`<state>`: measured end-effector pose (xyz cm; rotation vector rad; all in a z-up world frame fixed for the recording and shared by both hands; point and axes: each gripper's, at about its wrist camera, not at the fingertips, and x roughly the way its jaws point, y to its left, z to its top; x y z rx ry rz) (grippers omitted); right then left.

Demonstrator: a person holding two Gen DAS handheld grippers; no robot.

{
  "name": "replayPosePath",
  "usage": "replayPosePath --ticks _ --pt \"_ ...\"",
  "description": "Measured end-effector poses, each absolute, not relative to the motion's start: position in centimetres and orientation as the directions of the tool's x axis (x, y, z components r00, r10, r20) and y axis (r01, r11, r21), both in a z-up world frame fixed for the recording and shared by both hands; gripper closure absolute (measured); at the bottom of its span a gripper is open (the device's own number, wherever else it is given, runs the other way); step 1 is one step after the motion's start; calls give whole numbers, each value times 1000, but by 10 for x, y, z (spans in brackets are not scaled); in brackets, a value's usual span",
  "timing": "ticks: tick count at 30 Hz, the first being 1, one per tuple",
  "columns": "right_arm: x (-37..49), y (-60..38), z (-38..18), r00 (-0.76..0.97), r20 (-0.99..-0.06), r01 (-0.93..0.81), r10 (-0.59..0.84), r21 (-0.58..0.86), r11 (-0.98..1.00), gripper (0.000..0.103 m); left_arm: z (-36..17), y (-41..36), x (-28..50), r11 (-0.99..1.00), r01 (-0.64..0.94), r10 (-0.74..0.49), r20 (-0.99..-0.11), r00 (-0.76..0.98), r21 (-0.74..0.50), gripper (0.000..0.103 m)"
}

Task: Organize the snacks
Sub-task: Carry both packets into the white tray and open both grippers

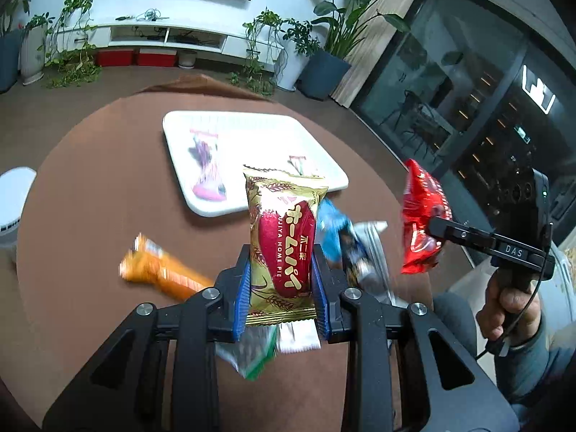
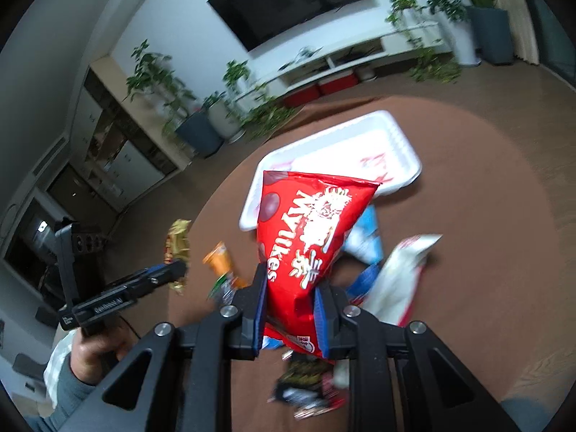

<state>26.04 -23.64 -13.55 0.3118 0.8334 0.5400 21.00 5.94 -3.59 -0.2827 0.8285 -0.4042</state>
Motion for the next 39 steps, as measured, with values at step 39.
replayPosePath --ticks 39 --pt "496 -156 -202 333 -846 -419 417 264 869 78 -112 -8 430 954 105 -295 -832 470 -279 75"
